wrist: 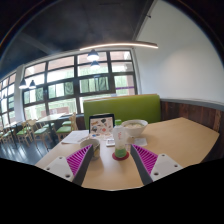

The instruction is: Pour water

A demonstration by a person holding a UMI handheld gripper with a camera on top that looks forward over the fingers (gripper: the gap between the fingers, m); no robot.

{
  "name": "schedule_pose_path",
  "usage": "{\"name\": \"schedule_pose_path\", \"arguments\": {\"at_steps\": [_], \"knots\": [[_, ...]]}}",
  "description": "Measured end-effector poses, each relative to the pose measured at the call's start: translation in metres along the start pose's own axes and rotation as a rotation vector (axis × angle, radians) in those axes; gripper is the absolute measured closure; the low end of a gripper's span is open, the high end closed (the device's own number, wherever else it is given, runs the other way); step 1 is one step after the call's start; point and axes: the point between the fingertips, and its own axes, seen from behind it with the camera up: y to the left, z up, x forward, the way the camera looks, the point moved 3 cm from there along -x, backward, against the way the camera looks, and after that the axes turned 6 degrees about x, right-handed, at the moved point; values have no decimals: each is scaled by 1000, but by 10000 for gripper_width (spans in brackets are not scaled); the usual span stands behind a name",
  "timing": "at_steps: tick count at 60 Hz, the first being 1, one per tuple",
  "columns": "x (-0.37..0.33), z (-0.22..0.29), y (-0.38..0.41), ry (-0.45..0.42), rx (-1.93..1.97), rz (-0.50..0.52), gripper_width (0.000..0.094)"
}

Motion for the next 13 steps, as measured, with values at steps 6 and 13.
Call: {"name": "schedule_pose_path", "arguments": {"at_steps": [6, 13], "knots": [[-40, -8, 13, 6, -1, 24, 114], [-70, -17, 24, -1, -14, 45, 117]]}}
